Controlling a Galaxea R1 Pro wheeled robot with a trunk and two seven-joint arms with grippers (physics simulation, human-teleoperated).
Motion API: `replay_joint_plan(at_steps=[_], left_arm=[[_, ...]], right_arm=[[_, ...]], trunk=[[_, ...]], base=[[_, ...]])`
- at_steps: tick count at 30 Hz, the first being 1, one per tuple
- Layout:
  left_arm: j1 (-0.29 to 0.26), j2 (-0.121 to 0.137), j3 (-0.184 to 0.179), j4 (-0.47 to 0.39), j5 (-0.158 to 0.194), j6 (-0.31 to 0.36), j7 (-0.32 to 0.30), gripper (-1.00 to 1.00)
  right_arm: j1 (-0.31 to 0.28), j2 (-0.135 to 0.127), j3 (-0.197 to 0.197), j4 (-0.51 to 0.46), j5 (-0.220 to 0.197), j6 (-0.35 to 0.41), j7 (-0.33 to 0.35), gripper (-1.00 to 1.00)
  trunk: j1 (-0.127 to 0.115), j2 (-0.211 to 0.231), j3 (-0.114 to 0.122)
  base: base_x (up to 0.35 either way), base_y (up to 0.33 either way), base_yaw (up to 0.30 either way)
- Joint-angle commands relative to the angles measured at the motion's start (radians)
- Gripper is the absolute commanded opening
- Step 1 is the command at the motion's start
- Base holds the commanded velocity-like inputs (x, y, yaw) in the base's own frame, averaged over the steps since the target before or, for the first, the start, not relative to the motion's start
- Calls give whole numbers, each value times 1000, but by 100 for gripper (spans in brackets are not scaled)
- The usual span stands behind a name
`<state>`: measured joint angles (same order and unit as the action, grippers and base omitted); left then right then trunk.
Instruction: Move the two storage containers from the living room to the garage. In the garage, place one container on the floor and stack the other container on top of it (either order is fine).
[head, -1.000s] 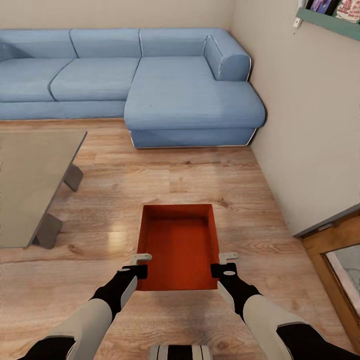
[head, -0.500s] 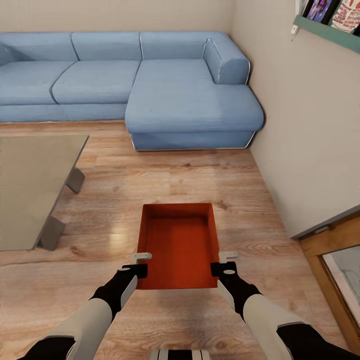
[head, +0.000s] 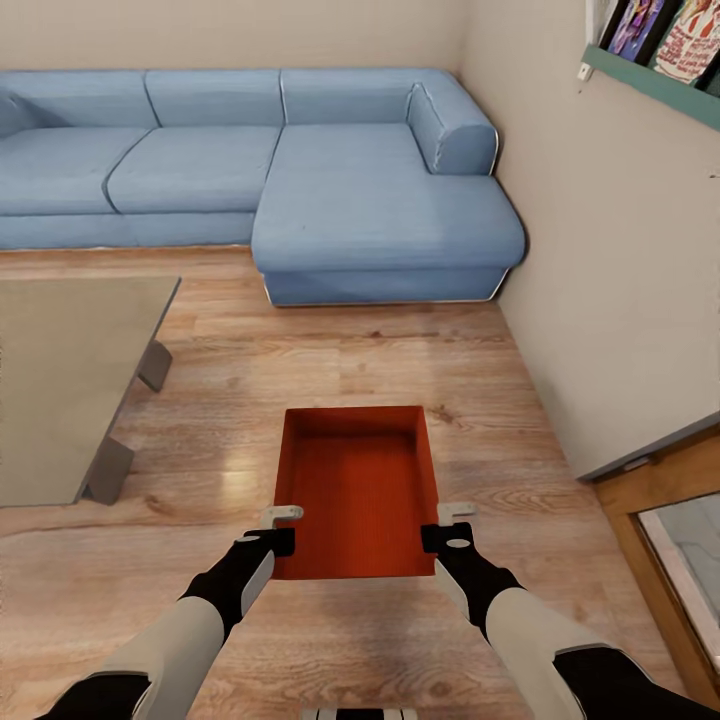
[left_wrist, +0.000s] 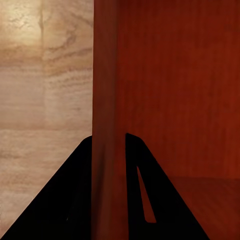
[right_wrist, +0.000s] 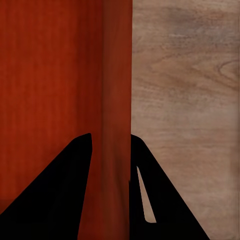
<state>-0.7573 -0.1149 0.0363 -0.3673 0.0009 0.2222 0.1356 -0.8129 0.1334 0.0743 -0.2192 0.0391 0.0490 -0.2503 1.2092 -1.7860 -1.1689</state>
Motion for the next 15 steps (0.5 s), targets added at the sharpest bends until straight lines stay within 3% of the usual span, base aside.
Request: replay_joint_plan(at_steps=[1,15], left_arm=[[0,0,-6,-5,4,5,4,-100],[0,1,-4,-6,5,3,2,-100]], right_arm=[[0,-6,18,4,-15,4,-3,-100],[0,-6,18,4,-13,6,-3,-100]], trunk=[[-4,7,3],[-58,105,47]], base=[[0,0,0],[0,0,0]])
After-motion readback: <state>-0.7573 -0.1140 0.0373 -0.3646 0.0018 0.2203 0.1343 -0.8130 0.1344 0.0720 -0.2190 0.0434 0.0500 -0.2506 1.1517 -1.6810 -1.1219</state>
